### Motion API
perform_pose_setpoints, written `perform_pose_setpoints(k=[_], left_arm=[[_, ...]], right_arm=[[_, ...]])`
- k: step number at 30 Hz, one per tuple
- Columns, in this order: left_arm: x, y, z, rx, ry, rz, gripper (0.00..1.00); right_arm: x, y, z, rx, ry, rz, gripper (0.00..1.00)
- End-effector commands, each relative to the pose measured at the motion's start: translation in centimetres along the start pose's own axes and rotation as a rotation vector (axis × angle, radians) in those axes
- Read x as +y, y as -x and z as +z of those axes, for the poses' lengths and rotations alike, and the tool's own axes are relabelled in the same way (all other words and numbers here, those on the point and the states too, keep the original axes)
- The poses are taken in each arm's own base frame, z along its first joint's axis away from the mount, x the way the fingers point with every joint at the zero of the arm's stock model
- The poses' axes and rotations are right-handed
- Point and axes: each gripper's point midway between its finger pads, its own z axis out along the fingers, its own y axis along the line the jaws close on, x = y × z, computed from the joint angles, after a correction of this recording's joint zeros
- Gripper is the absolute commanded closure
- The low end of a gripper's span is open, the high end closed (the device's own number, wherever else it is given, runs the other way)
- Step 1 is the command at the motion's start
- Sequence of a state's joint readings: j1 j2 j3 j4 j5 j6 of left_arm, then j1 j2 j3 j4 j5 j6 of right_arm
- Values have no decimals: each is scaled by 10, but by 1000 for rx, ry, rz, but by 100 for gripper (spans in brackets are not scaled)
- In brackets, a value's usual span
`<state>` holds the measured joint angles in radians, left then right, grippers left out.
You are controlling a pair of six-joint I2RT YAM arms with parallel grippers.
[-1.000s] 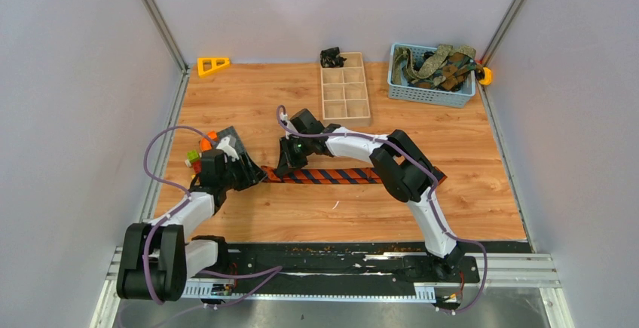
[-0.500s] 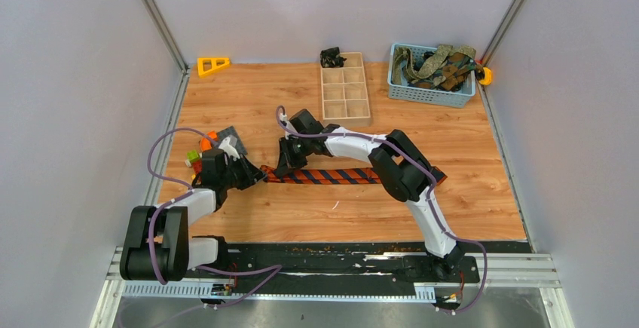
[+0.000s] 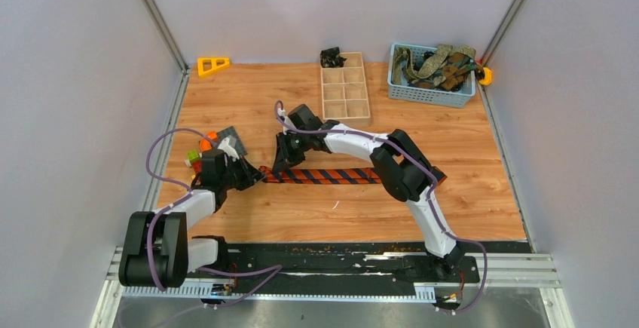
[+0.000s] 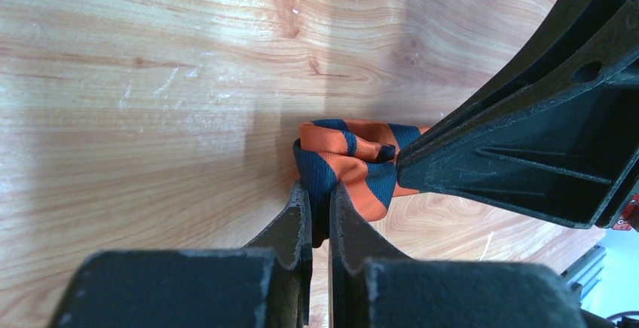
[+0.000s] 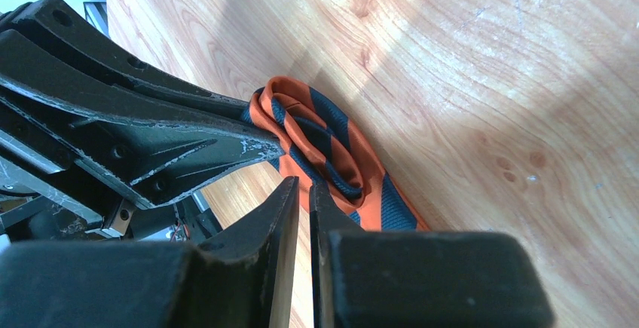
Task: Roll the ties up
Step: Roll the tie at the center of the board.
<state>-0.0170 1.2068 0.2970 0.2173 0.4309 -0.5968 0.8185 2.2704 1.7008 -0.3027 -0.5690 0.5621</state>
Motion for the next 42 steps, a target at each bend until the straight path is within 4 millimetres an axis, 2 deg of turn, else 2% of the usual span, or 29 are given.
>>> perform_pose_setpoints(k=[1,14,42], left_arm=[[-3,20,-4,-56,29,24,100],[-11,28,-4,-94,60,-6,100],[-21,40,-14,-124,99,-20,100]], right_arm=[[31,22,-24,-66,42,-69,87],[23,7,-7,-27,36,-60,88],[3,5,14,-4,8,-40,92]])
